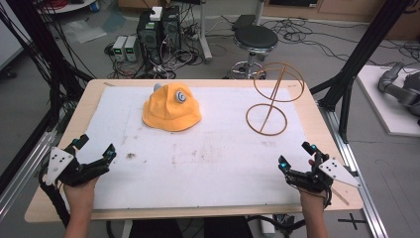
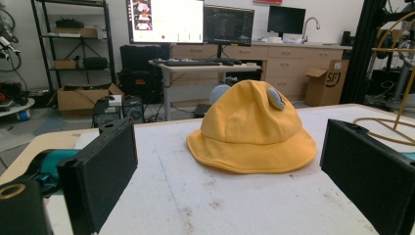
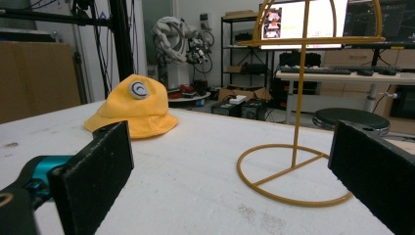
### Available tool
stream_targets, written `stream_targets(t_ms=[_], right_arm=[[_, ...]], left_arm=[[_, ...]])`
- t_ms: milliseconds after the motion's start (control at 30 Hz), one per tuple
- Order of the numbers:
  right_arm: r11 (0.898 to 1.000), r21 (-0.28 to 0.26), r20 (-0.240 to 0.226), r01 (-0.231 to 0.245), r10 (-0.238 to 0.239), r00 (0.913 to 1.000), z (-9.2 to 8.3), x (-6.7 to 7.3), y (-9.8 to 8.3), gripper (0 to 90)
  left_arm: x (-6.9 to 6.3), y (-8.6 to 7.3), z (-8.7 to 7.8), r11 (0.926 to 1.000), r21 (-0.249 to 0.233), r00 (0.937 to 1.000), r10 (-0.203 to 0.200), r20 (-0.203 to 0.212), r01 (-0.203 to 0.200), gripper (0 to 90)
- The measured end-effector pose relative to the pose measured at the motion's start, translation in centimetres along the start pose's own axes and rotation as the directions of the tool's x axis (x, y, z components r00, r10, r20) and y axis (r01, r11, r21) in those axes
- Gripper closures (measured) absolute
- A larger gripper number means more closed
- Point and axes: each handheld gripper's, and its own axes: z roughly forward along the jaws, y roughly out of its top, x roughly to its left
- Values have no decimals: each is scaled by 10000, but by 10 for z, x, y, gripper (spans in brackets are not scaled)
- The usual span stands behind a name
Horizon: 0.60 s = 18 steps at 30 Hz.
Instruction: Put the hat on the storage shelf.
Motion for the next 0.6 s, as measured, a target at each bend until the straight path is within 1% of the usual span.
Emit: stream_targets(t_ms=[67,400,533,600], right_arm=[[10000,16,-9,90,-90,10000,0,0,0,25],[9999,13,17,123,-123,9999,1,0,0,25],[10000,-38,32,52,-52,10000,0,1,1,25],[10000,-39,14,79,-79,10000,0,1,1,25]], left_arm=[[0,0,0,10000,-12,10000,-27,11,27,74],[-4,2,2,10000,-11,10000,21,12,-21,74],[-8,3,6,10000,35,9999,-8,117,8,74],[-10,4,9,9999,88,9998,85,173,-87,74]])
